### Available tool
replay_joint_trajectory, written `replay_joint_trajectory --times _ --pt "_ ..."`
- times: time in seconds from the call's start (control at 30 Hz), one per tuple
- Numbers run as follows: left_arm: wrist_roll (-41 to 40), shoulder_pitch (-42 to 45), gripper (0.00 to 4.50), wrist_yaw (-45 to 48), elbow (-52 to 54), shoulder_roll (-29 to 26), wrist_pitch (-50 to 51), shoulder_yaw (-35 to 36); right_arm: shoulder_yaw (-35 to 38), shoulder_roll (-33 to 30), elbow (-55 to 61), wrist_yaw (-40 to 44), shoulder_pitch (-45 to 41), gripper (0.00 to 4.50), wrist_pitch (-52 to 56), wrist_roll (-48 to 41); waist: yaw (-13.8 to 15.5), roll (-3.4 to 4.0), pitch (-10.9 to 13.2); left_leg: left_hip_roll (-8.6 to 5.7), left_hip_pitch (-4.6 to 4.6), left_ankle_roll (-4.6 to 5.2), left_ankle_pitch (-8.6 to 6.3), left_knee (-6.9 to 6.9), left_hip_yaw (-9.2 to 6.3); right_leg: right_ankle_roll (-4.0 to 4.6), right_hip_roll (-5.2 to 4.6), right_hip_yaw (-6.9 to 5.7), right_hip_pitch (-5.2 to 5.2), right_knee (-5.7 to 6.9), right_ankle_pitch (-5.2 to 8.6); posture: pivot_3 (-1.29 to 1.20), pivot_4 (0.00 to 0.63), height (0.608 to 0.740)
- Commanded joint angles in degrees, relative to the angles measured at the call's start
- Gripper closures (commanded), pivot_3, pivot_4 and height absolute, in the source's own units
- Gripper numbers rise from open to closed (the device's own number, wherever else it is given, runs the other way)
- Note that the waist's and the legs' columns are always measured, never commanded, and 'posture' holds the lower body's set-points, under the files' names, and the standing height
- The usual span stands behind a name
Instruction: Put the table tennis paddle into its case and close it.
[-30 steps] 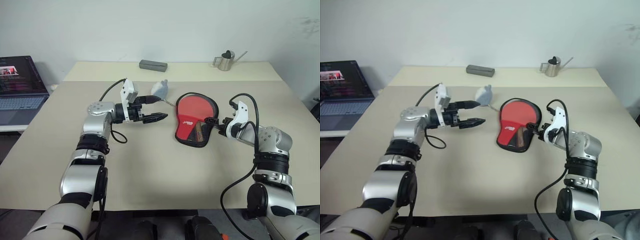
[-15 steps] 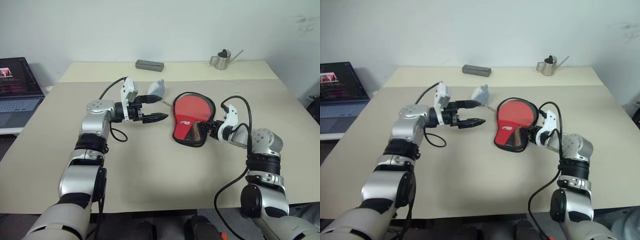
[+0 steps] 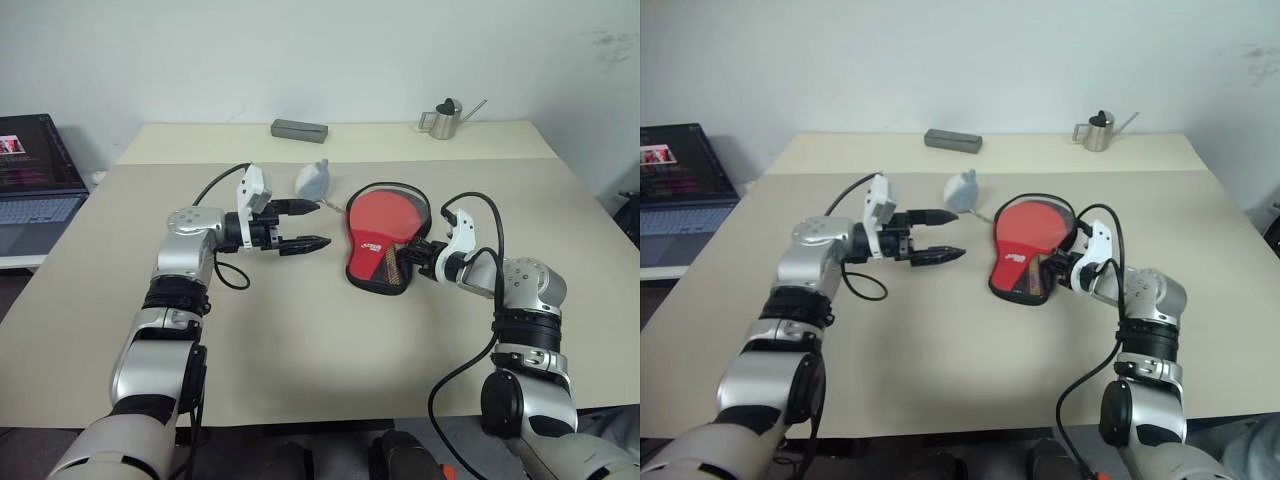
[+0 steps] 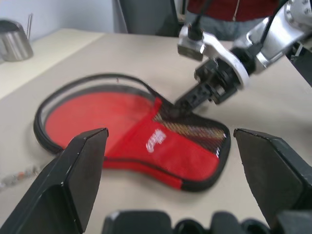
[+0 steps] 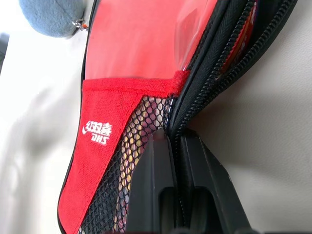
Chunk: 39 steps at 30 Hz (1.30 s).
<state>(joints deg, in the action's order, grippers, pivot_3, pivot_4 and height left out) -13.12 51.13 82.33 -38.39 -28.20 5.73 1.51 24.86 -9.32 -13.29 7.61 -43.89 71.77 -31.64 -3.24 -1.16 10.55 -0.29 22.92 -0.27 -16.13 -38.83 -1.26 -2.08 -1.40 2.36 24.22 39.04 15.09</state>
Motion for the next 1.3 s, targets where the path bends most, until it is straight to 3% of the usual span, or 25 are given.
replay_joint_trajectory --times 0.03,0.3,0.63,0.9,1.3 --pt "-1.47 -3.12 0.0 3.71 7.01 -2.39 1.84 -1.64 -0.79 -0.79 5.86 1.52 1.32 4.47 4.64 -2.95 0.07 0.0 0.0 0.0 0.01 0.0 0.0 0.0 0.0 0.0 -0.01 0.0 0.0 -0.01 0.0 0.0 0.15 0.74" --pt "-2.53 -9.88 0.0 7.18 14.86 -7.43 5.05 -4.68 -1.94 -1.63 16.05 3.15 7.11 4.47 14.55 -6.19 0.17 0.0 0.0 0.0 0.03 0.01 -0.01 0.0 -0.04 0.01 -0.12 0.0 0.01 -0.04 0.0 0.0 0.15 0.74" --pt "-4.79 -12.38 0.0 8.09 18.66 -8.74 6.81 -6.58 -4.57 -2.99 26.73 5.9 15.07 4.47 20.73 -9.93 0.18 0.0 0.0 -0.01 0.01 0.03 -0.01 -0.01 -0.05 0.0 -0.04 -0.03 -0.02 -0.05 0.01 0.0 0.15 0.74" --pt "-5.84 -13.82 0.0 10.15 17.16 -10.12 4.4 -8.76 -8.14 -9.09 33.88 6.58 23.58 4.47 20.73 -19.07 0.42 0.0 0.0 -0.01 0.02 0.04 -0.02 0.0 -0.09 -0.01 0.01 -0.02 -0.06 -0.1 0.03 0.0 0.15 0.74" --pt "-15.02 -16.58 0.0 10.17 21.51 -18.7 0.11 -20.6 -9.68 -17.92 39.34 4.81 31.02 4.47 20.73 -33.66 0.59 -0.01 0.0 0.0 -0.01 0.05 -0.02 -0.03 -0.13 0.0 0.01 0.01 -0.14 -0.11 0.05 0.0 0.15 0.74"
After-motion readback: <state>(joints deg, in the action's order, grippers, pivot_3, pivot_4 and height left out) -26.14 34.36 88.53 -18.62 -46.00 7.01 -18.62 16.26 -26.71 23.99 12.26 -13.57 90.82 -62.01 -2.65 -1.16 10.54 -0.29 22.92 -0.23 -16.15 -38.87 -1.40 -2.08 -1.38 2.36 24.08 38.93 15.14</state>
